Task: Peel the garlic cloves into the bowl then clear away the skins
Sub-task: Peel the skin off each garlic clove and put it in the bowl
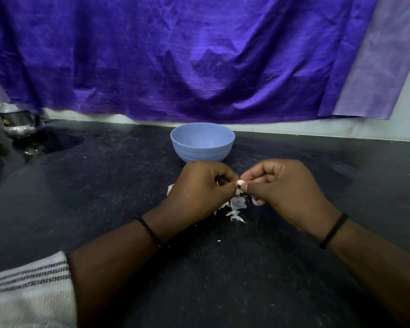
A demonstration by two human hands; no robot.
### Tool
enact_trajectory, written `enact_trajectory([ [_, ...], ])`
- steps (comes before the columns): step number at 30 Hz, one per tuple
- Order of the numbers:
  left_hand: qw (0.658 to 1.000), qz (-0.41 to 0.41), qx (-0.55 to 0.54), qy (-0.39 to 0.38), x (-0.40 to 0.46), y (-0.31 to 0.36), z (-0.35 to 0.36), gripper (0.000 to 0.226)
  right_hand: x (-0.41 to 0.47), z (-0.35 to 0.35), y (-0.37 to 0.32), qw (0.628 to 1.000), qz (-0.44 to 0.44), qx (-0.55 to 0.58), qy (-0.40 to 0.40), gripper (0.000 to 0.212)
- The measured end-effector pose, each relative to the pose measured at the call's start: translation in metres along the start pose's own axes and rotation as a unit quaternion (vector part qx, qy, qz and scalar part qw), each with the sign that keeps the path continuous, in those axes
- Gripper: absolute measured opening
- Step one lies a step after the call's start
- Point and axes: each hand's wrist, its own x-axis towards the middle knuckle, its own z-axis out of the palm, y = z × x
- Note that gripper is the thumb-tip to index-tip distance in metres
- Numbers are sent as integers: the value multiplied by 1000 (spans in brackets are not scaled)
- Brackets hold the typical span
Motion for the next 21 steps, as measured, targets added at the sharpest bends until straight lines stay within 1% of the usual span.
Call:
enact_trajectory([
  [7,999,-35,-3,7,0,2,1,6,0,4,0,999,-21,1,31,10],
  [15,998,-62,-31,-6,-2,5,0,9,1,5,-1,1000,-11,25,3,9],
  [18,993,-96,-57,-24,-3,5,-1,10,2,4,-3,998,8,49,-26,7],
  [21,989,-124,-74,-37,-2,6,-1,12,4,1,-3,995,42,76,-47,11],
])
